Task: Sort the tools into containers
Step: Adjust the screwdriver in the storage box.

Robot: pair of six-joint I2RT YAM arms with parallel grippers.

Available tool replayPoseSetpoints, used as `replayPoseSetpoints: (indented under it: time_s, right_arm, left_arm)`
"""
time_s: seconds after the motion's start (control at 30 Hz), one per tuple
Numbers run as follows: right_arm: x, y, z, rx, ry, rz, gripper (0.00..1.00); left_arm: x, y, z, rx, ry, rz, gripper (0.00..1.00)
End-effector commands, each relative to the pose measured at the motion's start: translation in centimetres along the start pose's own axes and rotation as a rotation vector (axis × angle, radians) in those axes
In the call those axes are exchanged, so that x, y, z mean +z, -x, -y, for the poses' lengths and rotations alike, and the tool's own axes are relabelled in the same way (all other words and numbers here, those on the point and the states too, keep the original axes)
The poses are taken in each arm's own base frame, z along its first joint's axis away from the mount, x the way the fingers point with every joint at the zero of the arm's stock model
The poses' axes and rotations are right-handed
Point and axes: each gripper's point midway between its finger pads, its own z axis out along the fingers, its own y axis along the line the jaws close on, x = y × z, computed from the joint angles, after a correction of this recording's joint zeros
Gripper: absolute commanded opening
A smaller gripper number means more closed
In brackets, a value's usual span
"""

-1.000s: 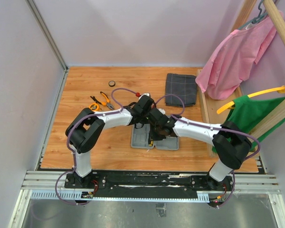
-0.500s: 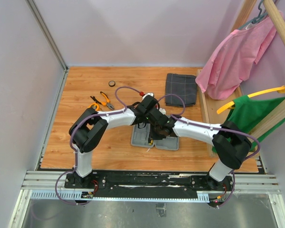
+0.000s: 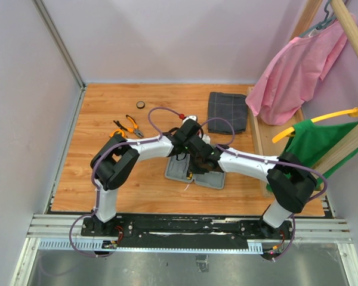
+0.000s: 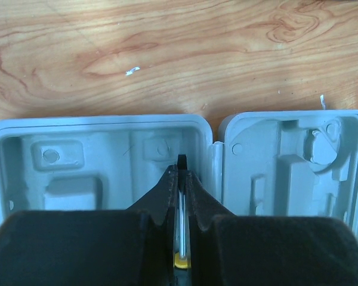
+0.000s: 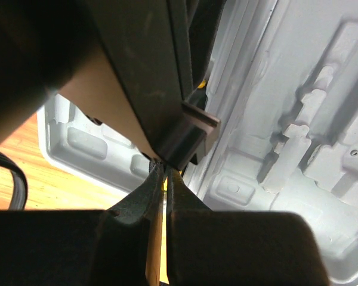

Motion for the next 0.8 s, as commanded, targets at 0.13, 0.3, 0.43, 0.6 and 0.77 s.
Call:
replayPoseSetpoints:
  time_s: [0.13, 0.3, 0.43, 0.6, 0.77]
  right_arm:
    - [3.0, -11.8, 14.0, -0.106, -0.474, -0.357, 0.01]
    - [3.2, -13.2, 15.0, -0.091, -0.489, -0.382, 0.01]
    - [2.2, -11.8, 13.8, -0.083, -0.432, -0.339, 0.01]
    - [0.3, -9.6, 12.4, -0.086, -0.37, -0.294, 0.01]
    - [-1.0, -8.9, 12.8, -0.098, -0.372, -0.282, 0.01]
  left_arm:
    - [-0.9, -21.4, -14.3, 0.23, 0.446, -0.666, 0.01]
    - [-0.9, -21.4, -14.4, 0.23, 0.45, -0.66, 0.01]
    - [-1.1, -20.6, -14.0, 0.221, 0.435, -0.618, 0.0]
    - [-2.3, -18.8, -13.3, 0.182, 0.412, -0.539, 0.0]
    - [-4.3, -16.4, -12.3, 0.138, 0.379, -0.445, 0.01]
